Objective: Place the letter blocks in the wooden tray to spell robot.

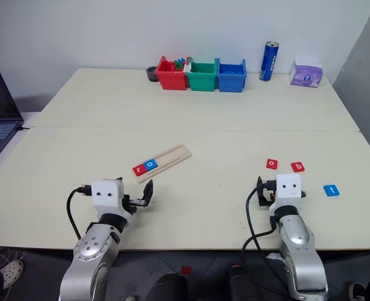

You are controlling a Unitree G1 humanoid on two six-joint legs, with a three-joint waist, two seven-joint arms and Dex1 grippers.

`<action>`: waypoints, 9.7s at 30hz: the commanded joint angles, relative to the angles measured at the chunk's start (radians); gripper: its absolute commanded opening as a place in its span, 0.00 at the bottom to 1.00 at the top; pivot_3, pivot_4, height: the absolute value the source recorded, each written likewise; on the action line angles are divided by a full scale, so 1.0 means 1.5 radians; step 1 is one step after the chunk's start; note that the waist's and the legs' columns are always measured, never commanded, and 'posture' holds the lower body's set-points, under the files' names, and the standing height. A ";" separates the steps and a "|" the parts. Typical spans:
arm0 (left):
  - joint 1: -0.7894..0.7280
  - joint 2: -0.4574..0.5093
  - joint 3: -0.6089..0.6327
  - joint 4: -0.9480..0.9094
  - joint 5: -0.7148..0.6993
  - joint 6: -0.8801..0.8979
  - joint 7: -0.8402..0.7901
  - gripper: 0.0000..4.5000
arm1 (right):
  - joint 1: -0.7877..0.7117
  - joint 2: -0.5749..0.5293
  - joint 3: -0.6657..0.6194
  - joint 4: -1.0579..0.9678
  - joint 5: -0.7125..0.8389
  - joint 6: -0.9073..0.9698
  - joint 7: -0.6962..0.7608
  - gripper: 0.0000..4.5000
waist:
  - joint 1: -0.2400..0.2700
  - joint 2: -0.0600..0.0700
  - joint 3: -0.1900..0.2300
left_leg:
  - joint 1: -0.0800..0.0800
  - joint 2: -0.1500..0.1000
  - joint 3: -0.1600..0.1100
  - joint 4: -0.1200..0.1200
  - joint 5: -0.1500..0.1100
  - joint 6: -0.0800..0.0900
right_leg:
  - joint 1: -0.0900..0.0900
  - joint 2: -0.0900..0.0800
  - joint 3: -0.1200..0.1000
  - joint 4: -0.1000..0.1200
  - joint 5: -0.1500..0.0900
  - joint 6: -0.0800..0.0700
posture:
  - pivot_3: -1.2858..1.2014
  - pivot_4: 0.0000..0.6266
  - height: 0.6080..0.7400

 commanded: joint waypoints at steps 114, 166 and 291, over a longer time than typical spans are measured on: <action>-0.632 0.260 -0.122 0.912 0.024 -0.429 -0.921 0.75 | -0.194 -0.435 -0.009 -0.026 0.398 0.037 0.607 1.00 | 0.004 -0.002 0.000 | -0.008 -0.001 -0.001 0.002 0.000 0.001 | -0.007 0.002 -0.004 0.002 0.002 -0.004 | 0.52 0.24 1.00; -0.657 0.193 -0.188 0.895 0.060 -0.464 -0.951 0.75 | -0.173 -0.428 0.005 0.004 0.349 0.002 0.609 1.00 | 0.001 -0.002 0.000 | -0.007 -0.001 0.000 0.004 0.000 0.001 | -0.007 0.004 -0.003 0.004 0.003 -0.004 | 0.52 0.24 1.00; 0.018 0.385 -0.017 -0.126 -0.266 -0.005 -0.565 1.00 | -0.157 -0.198 -0.137 -0.192 0.310 0.734 0.165 0.99 | -0.001 -0.005 -0.005 | 0.004 0.001 0.000 0.000 0.000 0.000 | 0.002 0.003 0.000 0.001 0.000 -0.003 | 0.52 0.24 1.00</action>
